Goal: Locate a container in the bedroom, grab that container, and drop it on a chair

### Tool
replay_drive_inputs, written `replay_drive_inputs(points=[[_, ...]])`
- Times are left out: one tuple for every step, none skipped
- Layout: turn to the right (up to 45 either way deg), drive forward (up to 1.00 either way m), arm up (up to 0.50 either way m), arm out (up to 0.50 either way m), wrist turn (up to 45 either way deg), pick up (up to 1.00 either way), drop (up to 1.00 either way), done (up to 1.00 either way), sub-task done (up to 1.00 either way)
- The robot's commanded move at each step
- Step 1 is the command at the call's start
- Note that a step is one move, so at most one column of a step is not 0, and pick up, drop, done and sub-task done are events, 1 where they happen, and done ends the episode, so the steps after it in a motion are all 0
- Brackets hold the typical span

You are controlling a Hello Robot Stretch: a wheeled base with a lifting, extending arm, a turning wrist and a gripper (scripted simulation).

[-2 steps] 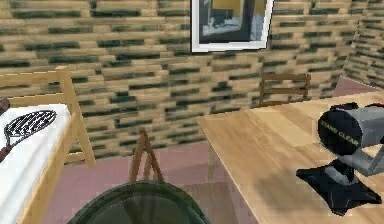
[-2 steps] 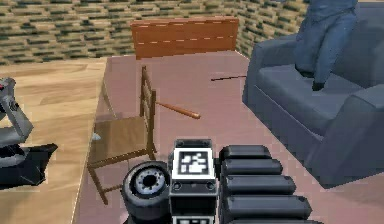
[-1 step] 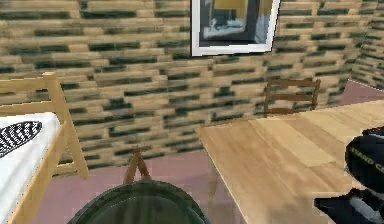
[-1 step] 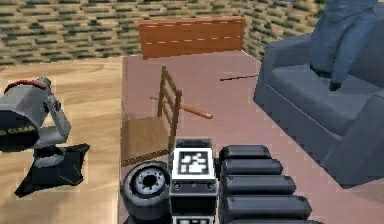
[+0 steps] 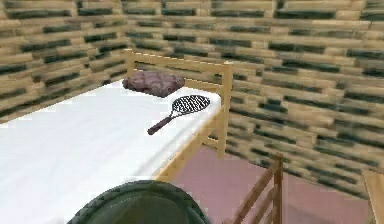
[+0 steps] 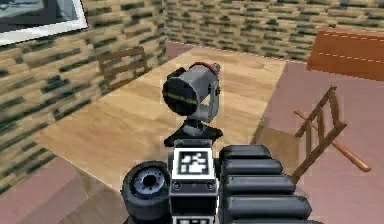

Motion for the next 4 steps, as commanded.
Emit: replay_drive_inputs(points=[[-45.0,0.00,0.00,0.00,0.0,0.00,0.00,0.00,0.00],[-45.0,0.00,0.00,0.00,0.0,0.00,0.00,0.00,0.00],[-42.0,0.00,0.00,0.00,0.0,0.00,0.00,0.00,0.00],[45.0,0.00,0.00,0.00,0.0,0.00,0.00,0.00,0.00]])
